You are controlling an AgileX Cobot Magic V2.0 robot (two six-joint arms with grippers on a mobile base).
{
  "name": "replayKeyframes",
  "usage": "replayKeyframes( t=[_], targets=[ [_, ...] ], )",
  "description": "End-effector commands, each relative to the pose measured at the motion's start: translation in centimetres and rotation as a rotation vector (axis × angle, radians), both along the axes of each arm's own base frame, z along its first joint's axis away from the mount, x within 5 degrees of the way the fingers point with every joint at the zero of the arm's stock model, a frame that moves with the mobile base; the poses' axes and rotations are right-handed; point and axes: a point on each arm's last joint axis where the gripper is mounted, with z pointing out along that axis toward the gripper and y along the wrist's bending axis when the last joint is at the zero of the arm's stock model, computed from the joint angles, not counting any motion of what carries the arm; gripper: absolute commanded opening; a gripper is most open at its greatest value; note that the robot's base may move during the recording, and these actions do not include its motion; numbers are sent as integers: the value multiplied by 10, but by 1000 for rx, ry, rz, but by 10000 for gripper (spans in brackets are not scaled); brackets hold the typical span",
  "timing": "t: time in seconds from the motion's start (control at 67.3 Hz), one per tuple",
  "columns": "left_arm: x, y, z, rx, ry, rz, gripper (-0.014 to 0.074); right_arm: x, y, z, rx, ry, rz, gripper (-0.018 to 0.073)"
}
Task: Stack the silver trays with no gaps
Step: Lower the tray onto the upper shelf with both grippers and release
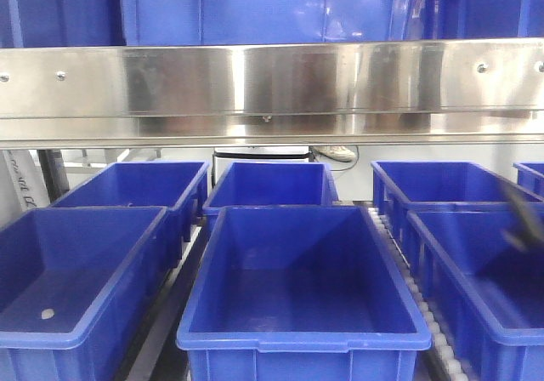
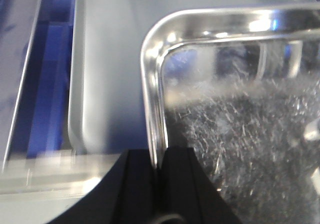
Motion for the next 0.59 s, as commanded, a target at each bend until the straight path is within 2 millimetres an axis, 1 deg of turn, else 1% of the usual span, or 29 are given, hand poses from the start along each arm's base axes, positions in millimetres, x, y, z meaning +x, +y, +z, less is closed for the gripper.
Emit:
replayKeyframes(
  t=[0.0, 0.119, 0.223, 0.267, 0.371, 0.461, 0.579],
  targets=[
    [15, -13, 10, -125, -60, -51, -16, 22, 16, 5, 116, -77, 80, -16],
    [39, -14, 5, -112, -74, -42, -16, 53, 14, -8, 149, -37, 80, -16],
    [57, -17, -5, -112, -79, -33, -16, 71, 10, -18, 173, -14, 59, -16],
    [65, -18, -12, -114, -86, -30, -16, 77, 9, -22, 167, -11, 54, -16],
    [77, -22, -29, -110, -75, -27, -16, 87, 7, -29, 138, -18, 66, -16],
    [83, -24, -40, -100, -58, -27, -16, 93, 4, -34, 128, -27, 66, -16],
    [89, -27, -49, -109, -63, -23, -16, 99, 0, -42, 123, -13, 53, -16]
  ],
)
